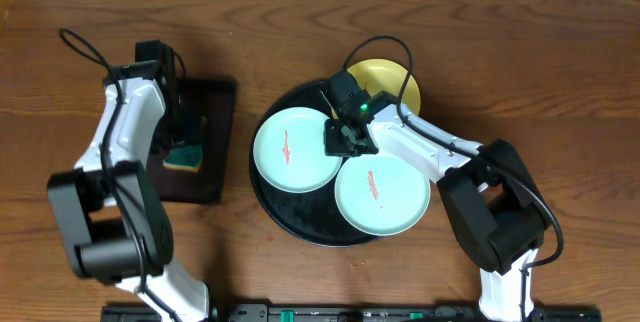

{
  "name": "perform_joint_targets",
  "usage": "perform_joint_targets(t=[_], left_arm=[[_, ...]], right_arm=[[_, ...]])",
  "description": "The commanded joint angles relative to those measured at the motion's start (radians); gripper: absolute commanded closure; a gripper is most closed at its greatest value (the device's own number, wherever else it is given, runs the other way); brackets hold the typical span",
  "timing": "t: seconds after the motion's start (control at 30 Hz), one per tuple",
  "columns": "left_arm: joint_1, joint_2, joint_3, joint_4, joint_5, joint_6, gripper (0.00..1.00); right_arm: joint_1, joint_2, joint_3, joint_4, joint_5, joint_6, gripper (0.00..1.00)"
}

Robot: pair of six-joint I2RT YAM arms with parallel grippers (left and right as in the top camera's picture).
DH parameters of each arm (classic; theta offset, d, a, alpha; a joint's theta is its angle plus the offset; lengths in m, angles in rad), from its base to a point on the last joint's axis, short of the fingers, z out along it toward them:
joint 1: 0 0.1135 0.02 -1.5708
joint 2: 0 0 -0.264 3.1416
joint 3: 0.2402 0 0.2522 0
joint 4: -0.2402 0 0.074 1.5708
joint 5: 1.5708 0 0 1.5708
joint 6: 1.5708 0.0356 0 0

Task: Clean dirty plates on tray and stack at the side

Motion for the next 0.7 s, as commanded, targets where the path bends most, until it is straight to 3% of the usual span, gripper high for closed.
perform_joint_targets(t=[0.0,0.1,0.5,0.67], left_arm=[[0.017,0.049,0.027,0.039,0.038,0.089,0.36],[0.017,0.056,0.027,0.089,0.106,0.137,0.36],[0.021,0.121,0.02,0.163,0.113,0.147,0.37],[0.021,0.155,0.019,0.16,0.13,0.146,0.45]], right_arm=[[0.017,0.051,0.002,0.009,0.035,-0.015,0.99],[0.017,0.051,0.002,0.01,0.037,-0.015,0.99],[0.017,0.051,0.002,0.013,0.053,-0.015,0.99],[0.017,0.051,0.002,0.012,0.053,-0.016,0.99]])
